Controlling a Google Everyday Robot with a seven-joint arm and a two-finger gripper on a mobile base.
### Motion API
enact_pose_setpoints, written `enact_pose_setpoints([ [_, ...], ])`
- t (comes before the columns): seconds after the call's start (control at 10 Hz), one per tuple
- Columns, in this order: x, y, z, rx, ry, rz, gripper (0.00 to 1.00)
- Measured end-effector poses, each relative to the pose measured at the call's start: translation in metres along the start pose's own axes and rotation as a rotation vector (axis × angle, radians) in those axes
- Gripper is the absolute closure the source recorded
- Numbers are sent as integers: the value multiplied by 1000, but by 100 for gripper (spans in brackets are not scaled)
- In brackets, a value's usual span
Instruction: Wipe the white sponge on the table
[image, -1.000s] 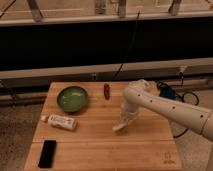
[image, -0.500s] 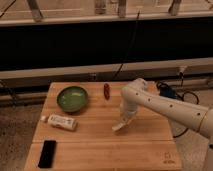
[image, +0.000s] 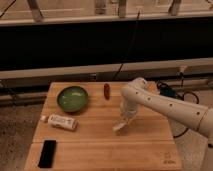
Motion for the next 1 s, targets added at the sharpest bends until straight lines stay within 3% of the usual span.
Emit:
enact_pose_setpoints([
  [1.0,9,-8,-1,-25,-13,-32,100],
])
